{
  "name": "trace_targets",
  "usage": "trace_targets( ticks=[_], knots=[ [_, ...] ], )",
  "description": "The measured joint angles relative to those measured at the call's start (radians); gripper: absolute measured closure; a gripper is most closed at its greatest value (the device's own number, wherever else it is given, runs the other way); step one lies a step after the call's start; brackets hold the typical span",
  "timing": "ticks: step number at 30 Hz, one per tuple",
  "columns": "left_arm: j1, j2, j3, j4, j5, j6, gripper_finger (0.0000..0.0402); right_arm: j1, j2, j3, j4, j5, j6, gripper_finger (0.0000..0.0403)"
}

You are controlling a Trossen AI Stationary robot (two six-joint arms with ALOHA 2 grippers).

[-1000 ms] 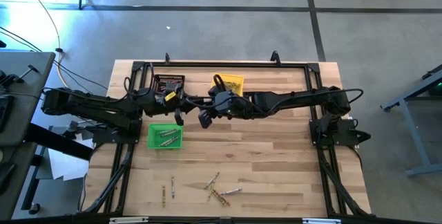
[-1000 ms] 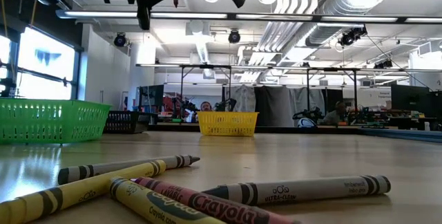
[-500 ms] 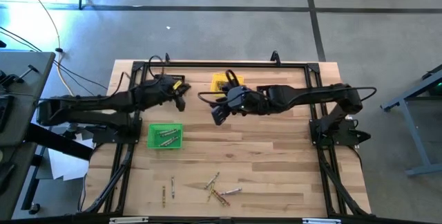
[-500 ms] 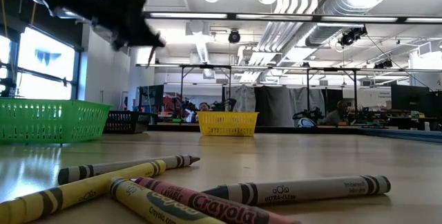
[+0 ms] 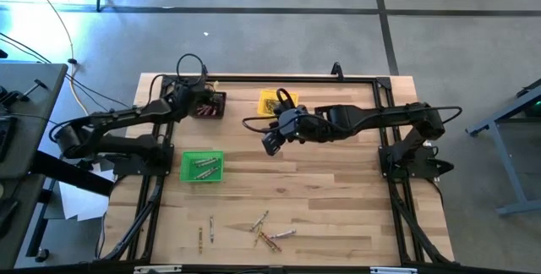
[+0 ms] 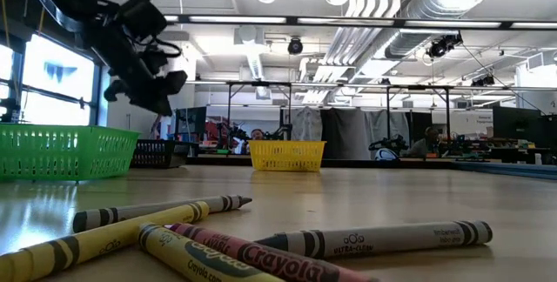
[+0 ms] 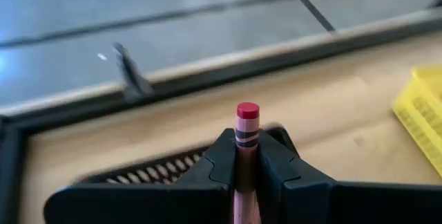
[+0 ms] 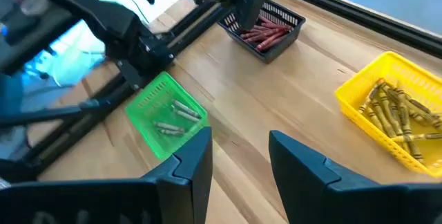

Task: Sort crayons
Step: Put the red crayon into the black bin, then put the yellow crayon into the yellow bin

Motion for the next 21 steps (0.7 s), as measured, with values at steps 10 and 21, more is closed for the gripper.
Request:
trace_targets(
  ticks=[10, 21],
  knots=[
    [0.017, 0.086, 0.0, 0.091, 0.075, 0.005, 0.0371, 0.005, 0.0, 0.0, -0.044, -0.002, -0.047, 0.0274],
    [0.035, 0.082, 0.0, 0.093, 0.194, -0.067, 0.0297, 0.005, 0.0, 0.0, -0.19, -0.01, -0.009, 0.0274]
  ],
)
